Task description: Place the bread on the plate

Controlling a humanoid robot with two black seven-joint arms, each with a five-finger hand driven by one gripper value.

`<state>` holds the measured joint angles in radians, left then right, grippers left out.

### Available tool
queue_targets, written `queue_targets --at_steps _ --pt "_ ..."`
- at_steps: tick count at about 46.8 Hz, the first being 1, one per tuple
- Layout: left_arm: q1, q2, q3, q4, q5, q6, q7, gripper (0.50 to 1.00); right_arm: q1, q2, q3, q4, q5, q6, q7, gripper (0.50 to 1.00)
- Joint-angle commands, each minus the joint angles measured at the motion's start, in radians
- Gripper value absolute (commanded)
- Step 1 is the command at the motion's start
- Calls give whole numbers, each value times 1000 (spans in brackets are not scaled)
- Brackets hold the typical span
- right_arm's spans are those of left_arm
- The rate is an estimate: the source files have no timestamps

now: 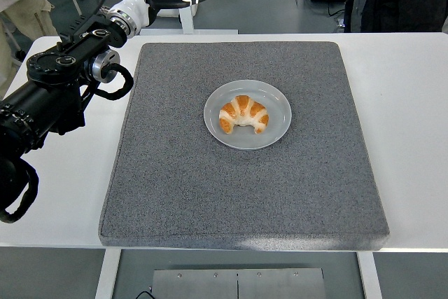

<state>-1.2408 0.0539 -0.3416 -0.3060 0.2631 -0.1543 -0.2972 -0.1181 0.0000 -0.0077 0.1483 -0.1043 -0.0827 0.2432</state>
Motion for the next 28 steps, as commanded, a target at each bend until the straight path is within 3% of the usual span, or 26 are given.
queue_targets --at_steps 1,13,28 --pt "1 -8 -2 16 -62 -11 6 992 0 0 0 -1 0 0 1 1000" --pt "43 -20 -57 18 -252 -50 44 992 0 0 0 -1 0 0 -1 1000" --pt "126 -39 -180 21 -271 -67 35 992 0 0 0 1 0 1 1 1000"
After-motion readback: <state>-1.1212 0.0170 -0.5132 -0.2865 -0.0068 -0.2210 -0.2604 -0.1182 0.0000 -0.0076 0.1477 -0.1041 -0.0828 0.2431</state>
